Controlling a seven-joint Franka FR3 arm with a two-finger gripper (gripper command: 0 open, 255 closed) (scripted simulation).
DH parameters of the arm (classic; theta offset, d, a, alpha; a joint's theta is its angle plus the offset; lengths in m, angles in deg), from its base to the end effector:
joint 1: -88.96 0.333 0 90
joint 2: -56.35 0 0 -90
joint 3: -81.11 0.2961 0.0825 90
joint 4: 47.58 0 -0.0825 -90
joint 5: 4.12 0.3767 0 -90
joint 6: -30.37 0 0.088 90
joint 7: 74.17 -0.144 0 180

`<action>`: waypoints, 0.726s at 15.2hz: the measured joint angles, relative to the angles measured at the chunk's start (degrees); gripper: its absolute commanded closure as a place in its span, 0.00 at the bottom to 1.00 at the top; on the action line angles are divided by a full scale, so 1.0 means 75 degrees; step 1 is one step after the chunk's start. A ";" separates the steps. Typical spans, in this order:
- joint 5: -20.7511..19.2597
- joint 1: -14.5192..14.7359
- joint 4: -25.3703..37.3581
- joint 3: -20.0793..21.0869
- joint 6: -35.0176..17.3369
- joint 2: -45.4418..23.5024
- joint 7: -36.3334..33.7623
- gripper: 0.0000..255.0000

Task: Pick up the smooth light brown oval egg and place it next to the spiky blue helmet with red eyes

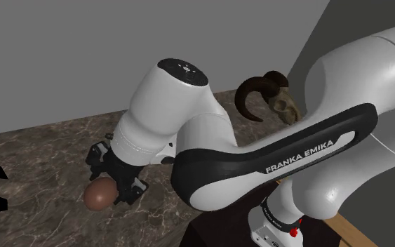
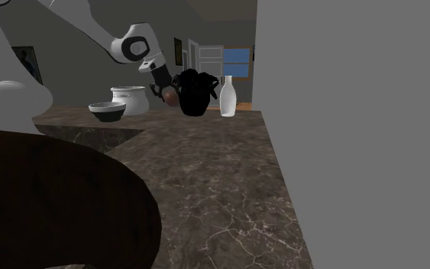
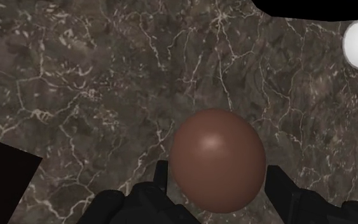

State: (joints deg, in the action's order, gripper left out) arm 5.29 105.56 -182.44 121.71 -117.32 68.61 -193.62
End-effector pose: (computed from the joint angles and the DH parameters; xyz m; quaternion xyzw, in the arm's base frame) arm 0.2821 0.4413 0.3864 -0.8116 0.5505 -0.0183 0.1950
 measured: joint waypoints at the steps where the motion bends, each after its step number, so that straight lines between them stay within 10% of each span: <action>1: -0.0047 -0.0016 -0.0067 0.0043 -0.0119 -0.0057 -0.0052 1.00; 11: -0.1019 -0.0364 -0.0498 0.0470 -0.1249 -0.0907 -0.0800 1.00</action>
State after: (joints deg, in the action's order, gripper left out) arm -2.36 102.83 -186.17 125.23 -126.69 61.81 -199.62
